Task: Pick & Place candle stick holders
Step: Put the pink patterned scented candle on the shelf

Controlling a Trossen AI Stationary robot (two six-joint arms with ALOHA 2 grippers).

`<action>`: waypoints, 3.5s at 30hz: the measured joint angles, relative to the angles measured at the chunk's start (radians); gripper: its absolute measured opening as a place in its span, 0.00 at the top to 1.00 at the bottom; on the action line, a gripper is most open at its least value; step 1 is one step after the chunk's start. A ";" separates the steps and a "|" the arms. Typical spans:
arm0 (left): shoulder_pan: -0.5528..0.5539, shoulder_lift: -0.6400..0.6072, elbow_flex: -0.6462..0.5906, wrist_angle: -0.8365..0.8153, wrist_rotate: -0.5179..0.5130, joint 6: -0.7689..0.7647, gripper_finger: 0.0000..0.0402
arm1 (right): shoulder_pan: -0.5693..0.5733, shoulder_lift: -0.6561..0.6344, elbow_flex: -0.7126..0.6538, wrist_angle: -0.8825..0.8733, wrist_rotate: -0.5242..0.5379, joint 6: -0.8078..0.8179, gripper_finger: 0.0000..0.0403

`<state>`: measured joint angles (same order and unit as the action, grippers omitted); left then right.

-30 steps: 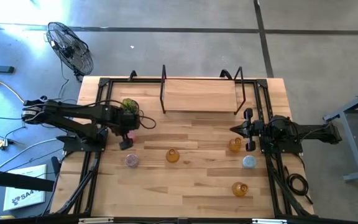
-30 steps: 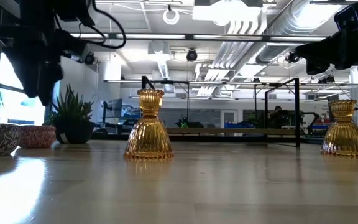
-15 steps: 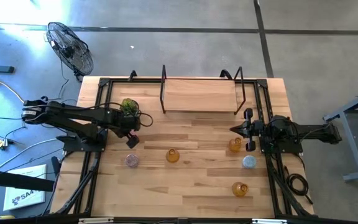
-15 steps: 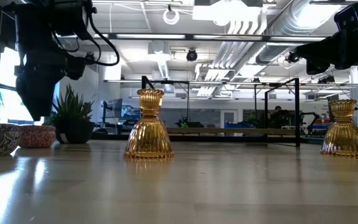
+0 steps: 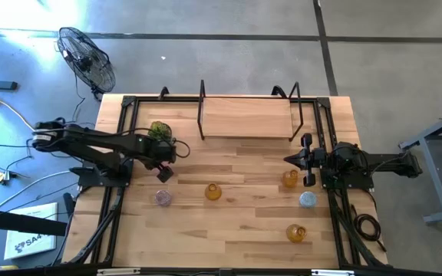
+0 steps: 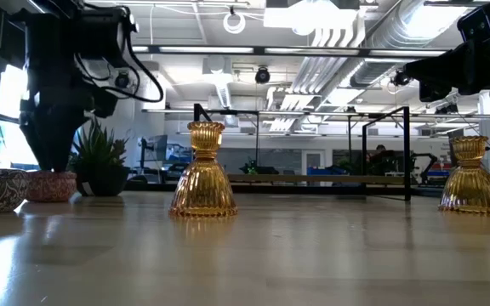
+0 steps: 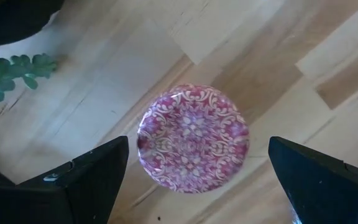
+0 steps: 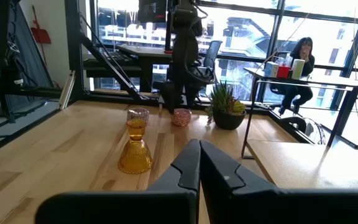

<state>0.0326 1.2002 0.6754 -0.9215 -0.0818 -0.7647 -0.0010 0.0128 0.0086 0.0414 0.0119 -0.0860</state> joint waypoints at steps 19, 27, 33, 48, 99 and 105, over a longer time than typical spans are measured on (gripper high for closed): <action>0.001 0.213 0.002 0.096 0.041 0.128 0.06 | 0.000 0.000 0.000 0.000 0.000 0.000 1.00; 0.000 0.213 0.002 0.112 0.029 0.186 0.26 | 0.000 0.000 0.000 0.000 0.000 0.000 1.00; 0.000 0.213 0.000 0.130 0.035 0.188 0.28 | 0.000 0.000 0.000 0.000 0.000 0.000 1.00; 0.000 0.176 -0.001 0.343 0.304 0.312 0.28 | 0.000 0.000 0.000 0.000 0.000 0.000 1.00; 0.413 0.804 1.295 -0.139 0.379 0.955 0.27 | 0.000 0.000 0.000 0.000 0.000 0.000 1.00; 0.412 0.863 1.310 -0.197 0.281 0.996 0.26 | 0.000 0.000 0.000 -0.001 0.000 0.000 1.00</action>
<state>0.4450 2.0631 1.9858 -1.1185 0.1994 0.2314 -0.0010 0.0128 0.0086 0.0407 0.0116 -0.0860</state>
